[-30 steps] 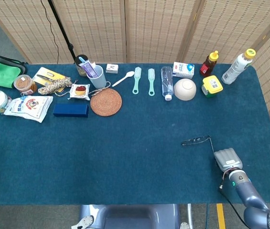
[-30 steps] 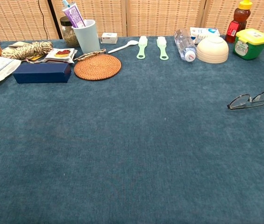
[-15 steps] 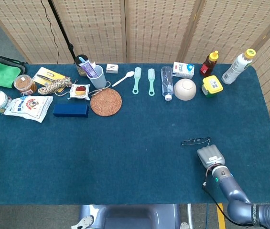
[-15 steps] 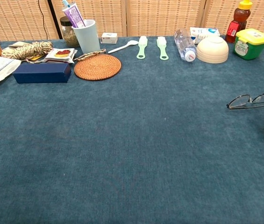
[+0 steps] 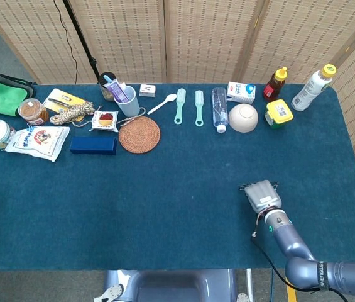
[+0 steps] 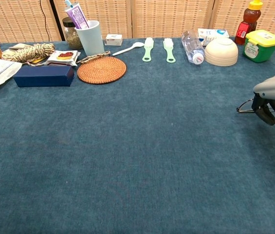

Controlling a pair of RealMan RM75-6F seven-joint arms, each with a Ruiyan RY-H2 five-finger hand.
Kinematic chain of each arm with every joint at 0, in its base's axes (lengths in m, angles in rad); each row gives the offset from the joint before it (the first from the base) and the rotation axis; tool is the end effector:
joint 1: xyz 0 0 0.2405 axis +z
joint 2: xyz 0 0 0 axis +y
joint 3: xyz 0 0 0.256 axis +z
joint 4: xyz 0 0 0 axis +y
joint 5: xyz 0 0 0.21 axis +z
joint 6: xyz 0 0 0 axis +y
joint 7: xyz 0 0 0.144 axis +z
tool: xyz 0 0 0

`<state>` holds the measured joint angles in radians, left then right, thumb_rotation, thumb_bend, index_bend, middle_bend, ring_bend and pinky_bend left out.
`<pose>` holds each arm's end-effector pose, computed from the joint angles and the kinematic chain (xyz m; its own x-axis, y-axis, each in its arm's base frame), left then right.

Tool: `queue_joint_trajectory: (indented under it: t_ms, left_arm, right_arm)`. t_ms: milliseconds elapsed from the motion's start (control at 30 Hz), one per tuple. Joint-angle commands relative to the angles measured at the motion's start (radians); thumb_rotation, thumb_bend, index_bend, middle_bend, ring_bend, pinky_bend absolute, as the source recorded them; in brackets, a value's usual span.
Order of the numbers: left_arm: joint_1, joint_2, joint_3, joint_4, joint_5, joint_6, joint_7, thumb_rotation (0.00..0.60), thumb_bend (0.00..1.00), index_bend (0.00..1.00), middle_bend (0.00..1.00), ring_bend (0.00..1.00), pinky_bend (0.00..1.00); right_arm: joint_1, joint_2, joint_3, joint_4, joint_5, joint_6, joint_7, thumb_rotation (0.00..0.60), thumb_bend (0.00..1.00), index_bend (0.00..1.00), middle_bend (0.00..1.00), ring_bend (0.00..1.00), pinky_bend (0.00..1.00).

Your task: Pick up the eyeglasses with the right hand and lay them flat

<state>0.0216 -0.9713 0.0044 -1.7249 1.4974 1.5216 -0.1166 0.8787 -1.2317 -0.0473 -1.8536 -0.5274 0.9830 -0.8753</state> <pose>-0.3178 0.1357 0.1931 0.3183 0.0513 0.9466 0.9414 0.1001 -0.3220 -0.1958 -0.3078 0.0397 0.7283 -0.4793 0.4898 -0.6593 -0.2953 0.6914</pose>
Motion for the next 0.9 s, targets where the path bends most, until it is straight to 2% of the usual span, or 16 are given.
queue_joint_trajectory:
  t_ms: [33, 133, 267, 433, 600, 900]
  left_arm:
    - [0.000, -0.001, 0.000, -0.001, 0.002, 0.000, 0.001, 0.600, 0.34, 0.12, 0.08, 0.06, 0.00]
    - [-0.004, 0.000, -0.001, -0.007, 0.009, 0.001, 0.004, 0.600, 0.34, 0.12, 0.08, 0.06, 0.00]
    - [-0.004, 0.004, -0.003, -0.015, 0.010, 0.004, 0.010, 0.600, 0.34, 0.12, 0.08, 0.06, 0.00]
    - [-0.004, 0.013, -0.005, -0.028, 0.014, 0.011, 0.020, 0.600, 0.34, 0.12, 0.08, 0.06, 0.00]
    - [-0.003, 0.023, -0.007, -0.043, 0.016, 0.018, 0.031, 0.600, 0.34, 0.12, 0.08, 0.06, 0.00]
    - [-0.002, 0.038, -0.007, -0.070, 0.022, 0.026, 0.053, 0.600, 0.34, 0.12, 0.08, 0.06, 0.00]
  right_arm:
    - [0.000, 0.026, 0.006, -0.017, -0.018, 0.016, 0.019, 0.600, 0.19, 0.57, 0.48, 0.44, 0.50]
    - [-0.018, 0.047, 0.007, -0.014, -0.083, 0.027, 0.061, 0.600, 0.19, 0.52, 0.42, 0.37, 0.44]
    - [-0.050, 0.053, -0.002, 0.019, -0.188, 0.021, 0.127, 0.600, 0.19, 0.40, 0.31, 0.28, 0.32]
    - [-0.110, 0.023, -0.004, 0.110, -0.356, 0.044, 0.247, 0.600, 0.16, 0.30, 0.17, 0.15, 0.16]
    - [-0.154, -0.008, -0.010, 0.207, -0.485, 0.051, 0.346, 0.600, 0.15, 0.29, 0.12, 0.08, 0.09]
    - [-0.209, -0.056, -0.025, 0.372, -0.621, 0.038, 0.464, 0.600, 0.11, 0.31, 0.12, 0.06, 0.04]
